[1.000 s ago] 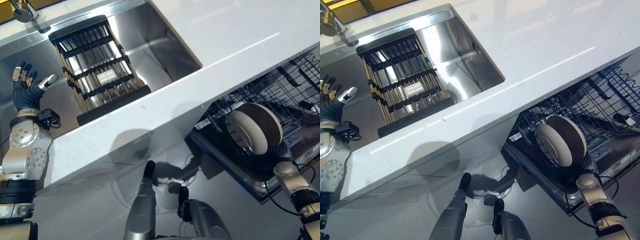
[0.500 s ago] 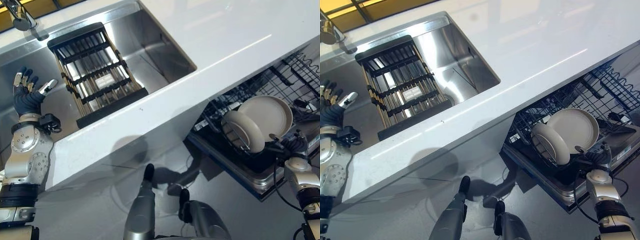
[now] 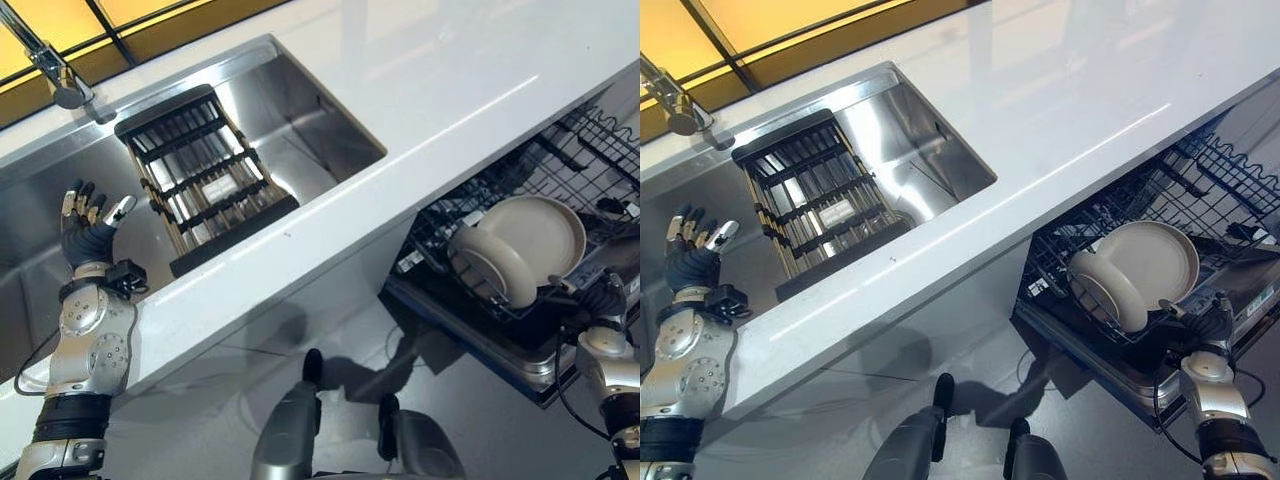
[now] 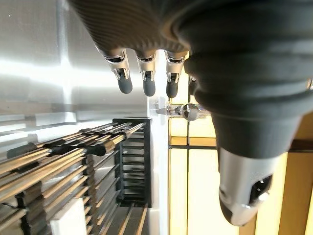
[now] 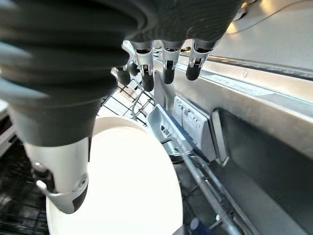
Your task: Pick up plates and place into dishwasher.
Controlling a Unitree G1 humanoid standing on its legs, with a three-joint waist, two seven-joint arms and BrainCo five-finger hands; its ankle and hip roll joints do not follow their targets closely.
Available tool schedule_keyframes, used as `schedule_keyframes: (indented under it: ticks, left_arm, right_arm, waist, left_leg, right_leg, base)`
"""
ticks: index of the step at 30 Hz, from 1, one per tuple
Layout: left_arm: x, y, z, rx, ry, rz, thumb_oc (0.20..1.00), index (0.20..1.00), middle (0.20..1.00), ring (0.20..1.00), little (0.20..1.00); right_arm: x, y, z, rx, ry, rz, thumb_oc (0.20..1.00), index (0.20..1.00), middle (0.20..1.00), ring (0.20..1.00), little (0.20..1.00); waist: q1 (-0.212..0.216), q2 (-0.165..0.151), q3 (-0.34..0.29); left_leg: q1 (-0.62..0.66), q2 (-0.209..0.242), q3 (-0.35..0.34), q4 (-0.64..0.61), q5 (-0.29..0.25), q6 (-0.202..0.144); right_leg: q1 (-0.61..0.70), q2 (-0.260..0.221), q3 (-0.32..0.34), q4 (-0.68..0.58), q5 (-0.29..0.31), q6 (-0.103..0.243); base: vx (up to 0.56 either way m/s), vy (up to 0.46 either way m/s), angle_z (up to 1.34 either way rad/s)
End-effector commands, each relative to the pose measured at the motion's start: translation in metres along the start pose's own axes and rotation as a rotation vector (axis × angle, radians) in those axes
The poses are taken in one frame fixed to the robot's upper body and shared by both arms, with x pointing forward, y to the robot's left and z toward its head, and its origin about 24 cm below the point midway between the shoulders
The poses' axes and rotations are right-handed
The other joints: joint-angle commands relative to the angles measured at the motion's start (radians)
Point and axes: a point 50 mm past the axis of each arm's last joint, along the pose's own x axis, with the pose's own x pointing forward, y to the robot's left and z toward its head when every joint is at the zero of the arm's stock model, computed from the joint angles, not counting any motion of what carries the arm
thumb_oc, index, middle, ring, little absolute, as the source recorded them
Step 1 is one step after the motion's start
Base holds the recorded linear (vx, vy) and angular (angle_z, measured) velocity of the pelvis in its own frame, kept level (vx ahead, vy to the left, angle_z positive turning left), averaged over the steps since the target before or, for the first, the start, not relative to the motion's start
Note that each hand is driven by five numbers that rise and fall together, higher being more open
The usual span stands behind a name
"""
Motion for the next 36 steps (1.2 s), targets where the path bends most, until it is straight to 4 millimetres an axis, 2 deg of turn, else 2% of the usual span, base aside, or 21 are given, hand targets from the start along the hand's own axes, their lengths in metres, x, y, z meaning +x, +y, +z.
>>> schedule_keyframes:
  ticks: [1,5,8,10,14,21,23,26,28,30,32,34,36]
  left_arm:
    - [-0.016,0.011,-0.008,-0.012,-0.027,0.043,1.0,1.0,1.0,1.0,1.0]
    - [-0.027,0.011,-0.017,-0.033,-0.01,0.053,1.0,1.0,1.0,1.0,1.0]
    - [-0.032,0.006,-0.028,-0.044,0.029,0.025,1.0,1.0,1.0,1.0,1.0]
    - [-0.034,0.001,-0.031,-0.049,0.046,0.011,1.0,1.0,1.0,1.0,1.0]
    - [-0.043,-0.003,-0.042,-0.069,0.088,-0.005,1.0,1.0,1.0,1.0,1.0]
    - [-0.055,-0.006,-0.056,-0.06,0.157,-0.077,1.0,1.0,1.0,1.0,1.0]
    - [-0.056,-0.006,-0.058,-0.04,0.168,-0.103,1.0,1.0,1.0,1.0,1.0]
    - [-0.057,-0.005,-0.059,0.001,0.181,-0.125,1.0,1.0,1.0,1.0,1.0]
    - [-0.061,-0.003,-0.062,0.004,0.194,-0.122,1.0,1.0,1.0,1.0,1.0]
    - [-0.061,-0.001,-0.059,-0.003,0.182,-0.119,1.0,1.0,1.0,1.0,1.0]
    - [-0.058,0.0,-0.057,-0.016,0.168,-0.116,1.0,1.0,1.0,1.0,1.0]
    - [-0.057,0.0,-0.057,-0.027,0.163,-0.114,1.0,1.0,1.0,1.0,1.0]
    - [-0.047,-0.007,-0.049,-0.04,0.125,-0.116,1.0,1.0,1.0,1.0,1.0]
  right_arm:
    - [0.0,-0.002,0.023,0.096,-0.119,-0.018,1.0,1.0,1.0,1.0,1.0]
    - [-0.007,0.001,0.015,0.228,-0.098,-0.063,1.0,1.0,1.0,1.0,1.0]
    - [-0.011,-0.005,0.0,0.274,-0.05,-0.112,1.0,1.0,1.0,1.0,1.0]
    - [-0.011,-0.009,-0.003,0.289,-0.046,-0.133,1.0,1.0,1.0,1.0,1.0]
    - [-0.005,-0.02,0.001,0.347,-0.05,-0.164,1.0,1.0,1.0,1.0,1.0]
    - [-0.008,-0.019,-0.006,0.377,-0.05,-0.177,1.0,1.0,1.0,1.0,1.0]
    - [-0.009,-0.019,-0.003,0.394,-0.079,-0.19,1.0,1.0,1.0,1.0,1.0]
    - [-0.013,-0.021,0.002,0.395,-0.121,-0.202,1.0,1.0,1.0,1.0,1.0]
    - [-0.016,-0.027,0.004,0.391,-0.142,-0.228,1.0,1.0,1.0,1.0,1.0]
    - [-0.018,-0.031,0.004,0.405,-0.169,-0.262,1.0,1.0,1.0,1.0,1.0]
    - [-0.014,-0.032,0.007,0.442,-0.175,-0.294,1.0,1.0,1.0,1.0,1.0]
    - [-0.012,-0.03,0.011,0.457,-0.176,-0.316,1.0,1.0,1.0,1.0,1.0]
    - [-0.01,-0.016,0.028,0.501,-0.205,-0.373,1.0,1.0,1.0,1.0,1.0]
  waist:
    - [-0.019,-0.039,-0.058]
    - [-0.024,-0.034,-0.071]
    - [-0.053,-0.036,-0.089]
    - [-0.064,-0.03,-0.096]
    - [-0.071,0.001,-0.111]
    - [-0.055,-0.009,-0.123]
    - [-0.05,-0.008,-0.114]
    - [-0.06,-0.011,-0.085]
    - [-0.086,-0.025,-0.058]
    - [-0.107,-0.028,-0.02]
    - [-0.104,-0.027,0.006]
    - [-0.099,-0.02,0.019]
    - [-0.094,-0.012,0.053]
  left_leg:
    - [-0.018,-0.004,0.01,0.221,-0.15,0.031]
    - [-0.009,-0.008,0.031,0.223,-0.154,0.031]
    - [-0.012,0.046,0.146,0.281,-0.157,0.017]
    - [-0.007,0.063,0.178,0.282,-0.149,0.01]
    - [0.01,0.036,0.198,0.241,-0.142,0.01]
    - [0.04,-0.037,0.199,0.224,-0.177,0.037]
    - [0.039,-0.042,0.201,0.238,-0.184,0.047]
    - [0.03,-0.038,0.214,0.313,-0.216,0.059]
    - [0.025,-0.052,0.215,0.382,-0.253,0.062]
    - [0.009,-0.054,0.214,0.451,-0.291,0.072]
    - [-0.05,-0.042,0.215,0.537,-0.33,0.075]
    - [-0.095,-0.036,0.212,0.581,-0.34,0.073]
    - [-0.175,-0.031,0.205,0.635,-0.356,0.079]
  right_leg:
    - [0.004,0.005,0.032,-0.248,0.264,0.012]
    - [0.013,-0.005,0.022,-0.257,0.265,0.008]
    - [0.027,-0.027,-0.011,-0.266,0.272,0.003]
    - [0.037,-0.037,-0.017,-0.271,0.273,0.001]
    - [0.038,-0.069,-0.008,-0.281,0.276,0.009]
    - [0.036,-0.124,0.004,-0.29,0.313,0.053]
    - [0.016,-0.142,-0.004,-0.234,0.31,0.067]
    - [-0.069,-0.166,-0.005,-0.069,0.283,0.089]
    - [-0.107,-0.176,0.027,-0.09,0.341,0.11]
    - [-0.143,-0.171,0.07,-0.077,0.365,0.123]
    - [-0.152,-0.161,0.08,-0.064,0.343,0.116]
    - [-0.17,-0.149,0.074,-0.051,0.339,0.116]
    - [-0.209,-0.119,0.084,-0.035,0.323,0.107]
  base:
    - [-0.04,0.145,-0.07]
    - [-0.04,0.165,-0.05]
    - [0.0,0.164,0.15]
    - [0.02,0.288,0.33]
    - [-0.04,0.38,0.19]
    - [-0.04,0.259,0.31]
    - [0.0,0.173,0.02]
    - [0.07,0.095,-0.04]
    - [0.16,-0.037,-0.09]
    - [0.06,-0.119,0.02]
    - [-0.04,-0.199,0.17]
    - [-0.08,-0.204,0.15]
    - [-0.19,-0.235,-0.22]
